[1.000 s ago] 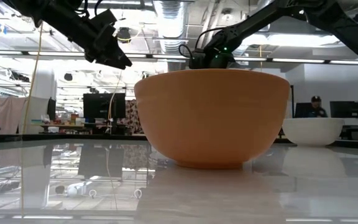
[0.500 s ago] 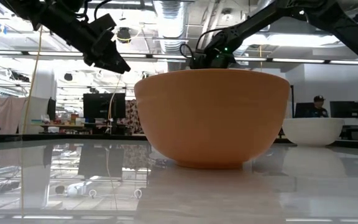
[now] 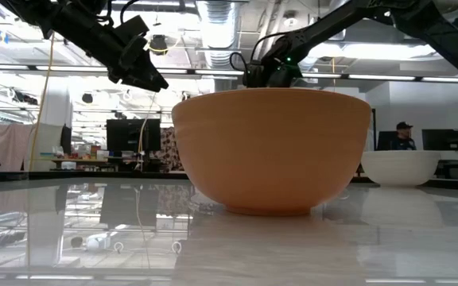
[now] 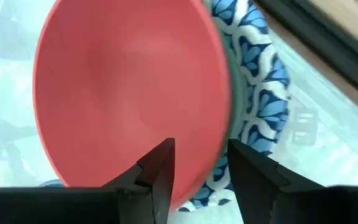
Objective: Nest bowls inside each other
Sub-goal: Stack the orange bowl on top of the green bowl
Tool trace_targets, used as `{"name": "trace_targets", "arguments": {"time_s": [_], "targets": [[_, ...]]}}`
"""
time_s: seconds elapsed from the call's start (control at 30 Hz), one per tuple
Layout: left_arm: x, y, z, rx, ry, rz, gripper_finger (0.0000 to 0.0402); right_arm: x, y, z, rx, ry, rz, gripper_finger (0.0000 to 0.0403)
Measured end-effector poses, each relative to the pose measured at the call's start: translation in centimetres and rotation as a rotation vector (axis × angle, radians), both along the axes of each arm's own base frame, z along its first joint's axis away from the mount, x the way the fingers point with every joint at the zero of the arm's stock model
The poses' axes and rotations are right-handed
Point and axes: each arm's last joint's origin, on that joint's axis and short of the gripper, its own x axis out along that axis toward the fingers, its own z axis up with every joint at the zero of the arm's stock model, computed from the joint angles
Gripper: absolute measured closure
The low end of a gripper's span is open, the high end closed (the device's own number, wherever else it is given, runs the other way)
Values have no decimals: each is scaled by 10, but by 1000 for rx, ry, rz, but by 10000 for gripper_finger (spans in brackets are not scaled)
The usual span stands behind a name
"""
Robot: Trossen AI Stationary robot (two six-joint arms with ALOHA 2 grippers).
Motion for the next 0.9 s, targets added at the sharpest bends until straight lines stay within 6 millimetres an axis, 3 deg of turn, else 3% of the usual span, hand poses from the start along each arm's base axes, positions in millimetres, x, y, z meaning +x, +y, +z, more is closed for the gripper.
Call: {"name": "trace_targets", "arguments": {"time_s": [0.4,0.63,0.9], "targets": [[0,0,-4,-9,-17,5,131,-9,-1,20,-100,-9,-1,251],[-8,-3,-42,21,-93,13,131,-14,1,37,-175,-31,-5,291],[-15,-5,-63,-20,-129,27,131,-2,6,28,-217,-4,-4,346]]}}
